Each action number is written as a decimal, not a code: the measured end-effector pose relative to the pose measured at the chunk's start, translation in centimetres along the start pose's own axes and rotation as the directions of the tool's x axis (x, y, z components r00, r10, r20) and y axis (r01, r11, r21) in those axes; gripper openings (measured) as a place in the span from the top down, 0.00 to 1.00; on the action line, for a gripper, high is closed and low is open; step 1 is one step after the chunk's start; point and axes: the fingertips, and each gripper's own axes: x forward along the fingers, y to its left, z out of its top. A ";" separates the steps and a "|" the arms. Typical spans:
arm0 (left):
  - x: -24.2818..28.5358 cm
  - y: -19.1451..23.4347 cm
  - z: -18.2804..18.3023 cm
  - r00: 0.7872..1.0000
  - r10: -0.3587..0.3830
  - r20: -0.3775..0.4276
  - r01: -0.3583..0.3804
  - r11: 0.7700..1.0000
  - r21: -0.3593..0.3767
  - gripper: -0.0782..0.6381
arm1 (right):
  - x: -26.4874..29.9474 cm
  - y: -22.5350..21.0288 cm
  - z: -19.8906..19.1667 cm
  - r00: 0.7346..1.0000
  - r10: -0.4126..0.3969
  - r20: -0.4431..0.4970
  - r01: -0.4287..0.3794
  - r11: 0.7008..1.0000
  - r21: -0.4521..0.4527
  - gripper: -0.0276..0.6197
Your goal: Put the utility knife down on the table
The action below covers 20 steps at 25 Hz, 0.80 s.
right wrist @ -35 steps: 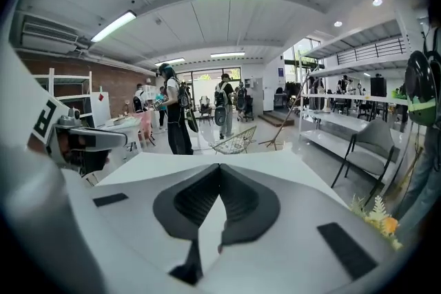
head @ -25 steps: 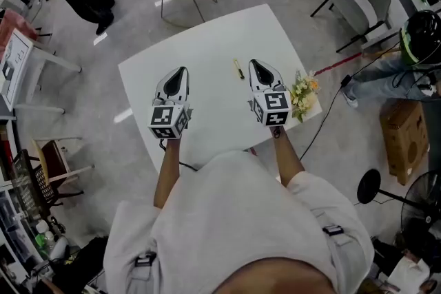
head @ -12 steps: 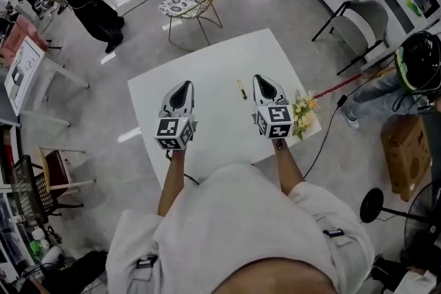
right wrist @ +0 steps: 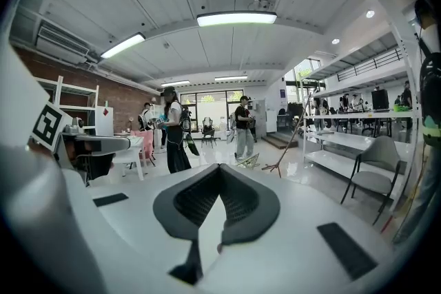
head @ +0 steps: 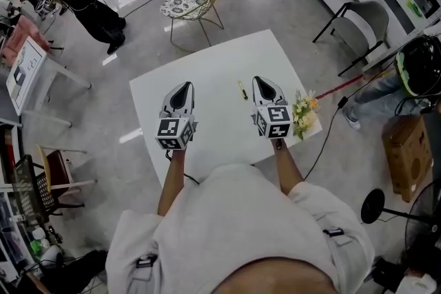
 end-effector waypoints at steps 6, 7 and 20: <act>-0.1 0.1 0.0 1.000 -0.001 0.000 0.001 1.000 -0.001 0.86 | -0.3 0.3 -0.4 1.000 -0.003 -0.014 0.003 1.000 -0.002 0.91; -0.1 0.0 0.0 1.000 -0.002 0.000 0.002 1.000 -0.002 0.86 | -0.3 0.2 -0.5 1.000 -0.003 -0.016 0.003 1.000 -0.003 0.91; 0.1 -0.1 -0.3 1.000 -0.008 -0.014 0.008 1.000 -0.006 0.86 | -0.4 0.3 -0.7 1.000 -0.004 -0.026 0.004 1.000 -0.006 0.91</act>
